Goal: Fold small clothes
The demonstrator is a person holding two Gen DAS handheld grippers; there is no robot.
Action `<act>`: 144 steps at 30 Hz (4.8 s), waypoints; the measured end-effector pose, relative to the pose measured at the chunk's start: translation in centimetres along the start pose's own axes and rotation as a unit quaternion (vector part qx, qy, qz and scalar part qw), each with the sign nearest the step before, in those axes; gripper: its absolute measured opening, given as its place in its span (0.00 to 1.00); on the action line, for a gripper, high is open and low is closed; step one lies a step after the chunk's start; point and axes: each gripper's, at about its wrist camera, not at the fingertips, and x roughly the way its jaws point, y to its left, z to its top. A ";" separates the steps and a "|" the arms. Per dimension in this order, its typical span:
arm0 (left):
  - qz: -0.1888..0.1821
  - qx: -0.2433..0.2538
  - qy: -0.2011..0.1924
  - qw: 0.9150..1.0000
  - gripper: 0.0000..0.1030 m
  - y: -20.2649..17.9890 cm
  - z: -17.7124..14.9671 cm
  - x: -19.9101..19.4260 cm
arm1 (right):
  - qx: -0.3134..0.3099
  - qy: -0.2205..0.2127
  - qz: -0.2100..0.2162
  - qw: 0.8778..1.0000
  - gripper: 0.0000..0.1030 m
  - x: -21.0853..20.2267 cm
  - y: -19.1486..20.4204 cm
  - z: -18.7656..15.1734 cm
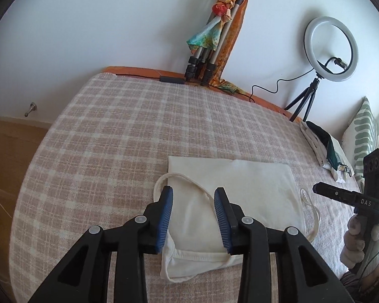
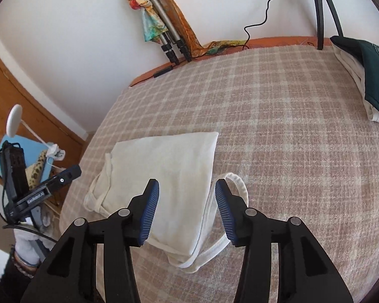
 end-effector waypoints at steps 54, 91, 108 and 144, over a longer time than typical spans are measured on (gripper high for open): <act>0.002 -0.115 0.000 0.993 0.19 4.8 2.9 6.2 | 0.100 0.011 -0.002 0.995 0.06 6.4 -4.4 4.0; -0.125 -0.185 0.096 0.970 0.54 4.7 -4.7 2.6 | 0.124 0.104 0.118 0.980 0.33 5.3 -3.9 0.9; -0.069 -0.123 0.079 0.987 0.14 2.1 -3.9 3.8 | 0.097 0.097 0.093 0.986 0.11 5.9 -0.9 0.2; -0.117 0.063 0.058 0.989 0.08 -16.3 -3.2 3.7 | -0.024 -0.007 -0.060 0.998 0.07 -6.5 -0.3 2.5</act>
